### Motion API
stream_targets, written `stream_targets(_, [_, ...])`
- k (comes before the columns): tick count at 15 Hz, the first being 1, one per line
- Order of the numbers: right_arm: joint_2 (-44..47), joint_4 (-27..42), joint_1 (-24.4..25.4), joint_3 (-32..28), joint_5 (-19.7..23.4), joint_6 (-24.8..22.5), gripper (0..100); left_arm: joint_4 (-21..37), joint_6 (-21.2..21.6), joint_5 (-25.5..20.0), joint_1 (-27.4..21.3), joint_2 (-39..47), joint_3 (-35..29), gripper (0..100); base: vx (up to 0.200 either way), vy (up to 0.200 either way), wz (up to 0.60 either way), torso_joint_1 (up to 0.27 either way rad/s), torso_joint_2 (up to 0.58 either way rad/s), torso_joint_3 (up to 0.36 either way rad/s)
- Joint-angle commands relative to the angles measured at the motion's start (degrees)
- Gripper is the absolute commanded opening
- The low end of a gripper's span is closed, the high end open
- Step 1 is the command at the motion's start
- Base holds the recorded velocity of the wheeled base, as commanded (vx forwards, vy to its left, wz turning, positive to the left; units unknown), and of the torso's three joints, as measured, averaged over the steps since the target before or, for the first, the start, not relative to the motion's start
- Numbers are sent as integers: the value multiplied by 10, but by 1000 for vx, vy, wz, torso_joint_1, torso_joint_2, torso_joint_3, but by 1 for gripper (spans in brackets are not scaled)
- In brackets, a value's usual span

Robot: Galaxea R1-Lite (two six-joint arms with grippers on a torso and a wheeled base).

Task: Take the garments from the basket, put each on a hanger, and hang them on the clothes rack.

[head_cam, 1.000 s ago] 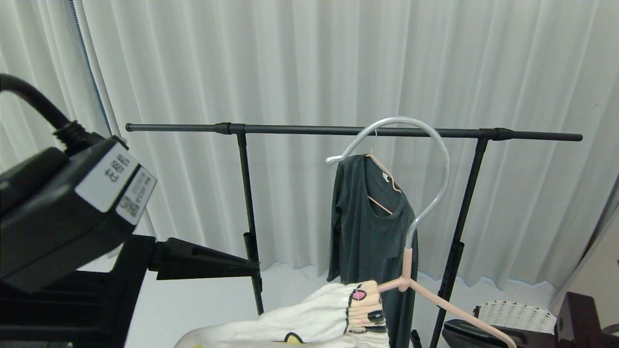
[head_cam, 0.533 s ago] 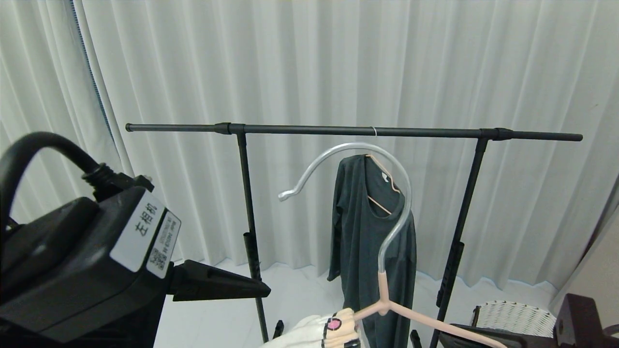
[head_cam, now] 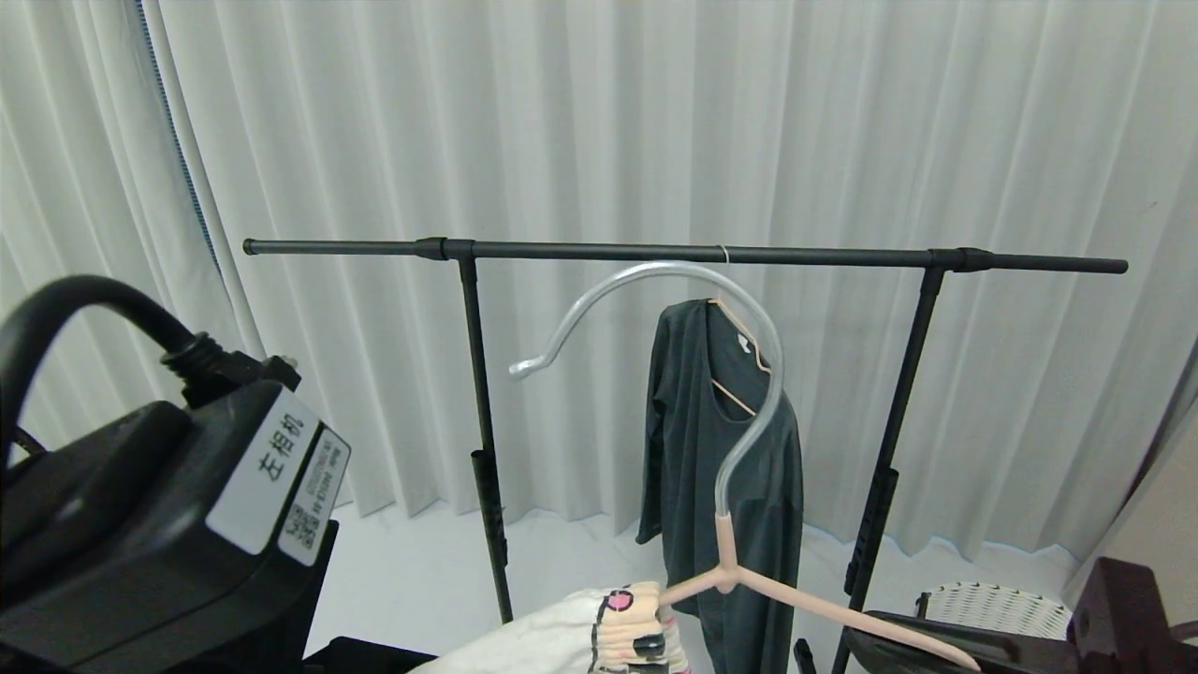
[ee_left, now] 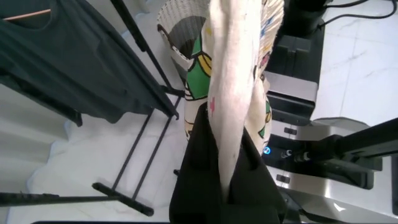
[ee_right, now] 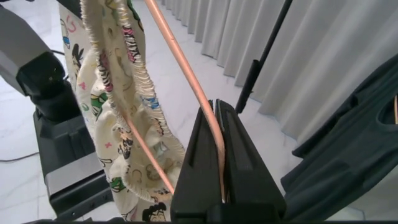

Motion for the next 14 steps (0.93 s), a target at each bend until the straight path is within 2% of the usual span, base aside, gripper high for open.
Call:
stream_targets(1, [2,0,0,2,-1,-1,0,0,1,0,0,-1,0,0,0,0,0,0,0,0])
stream_targets(2, [2,2,0,2,-2,-1,100,0,1,4,0,-2,0,0,0,0,0,0,0,0])
stream_targets(4, [3,8,-17,2,-13,-2,100,0,3,26,3,-3,3,0,0,0,0,0,0,0])
stream_targets(5, [3,12,-34,2,-22,-3,100,-1,4,60,4,-3,9,0,0,0,0,0,0,0])
stream_targets(6, [-1,12,-62,2,-33,-4,100,-1,7,124,4,-4,14,0,0,0,0,0,0,0])
stream_targets(7, [-5,13,-86,3,-35,-4,100,-1,7,154,4,-3,12,0,0,0,0,0,0,0])
stream_targets(9, [-8,13,-113,8,-30,-2,100,-43,3,189,11,-2,12,0,0,0,0,0,0,0])
stream_targets(12, [6,13,-117,23,-30,4,100,-120,3,218,53,4,10,0,0,0,0,0,0,0])
stream_targets(14, [47,11,-118,9,-30,32,100,-131,3,222,56,-2,10,0,0,0,0,0,0,0])
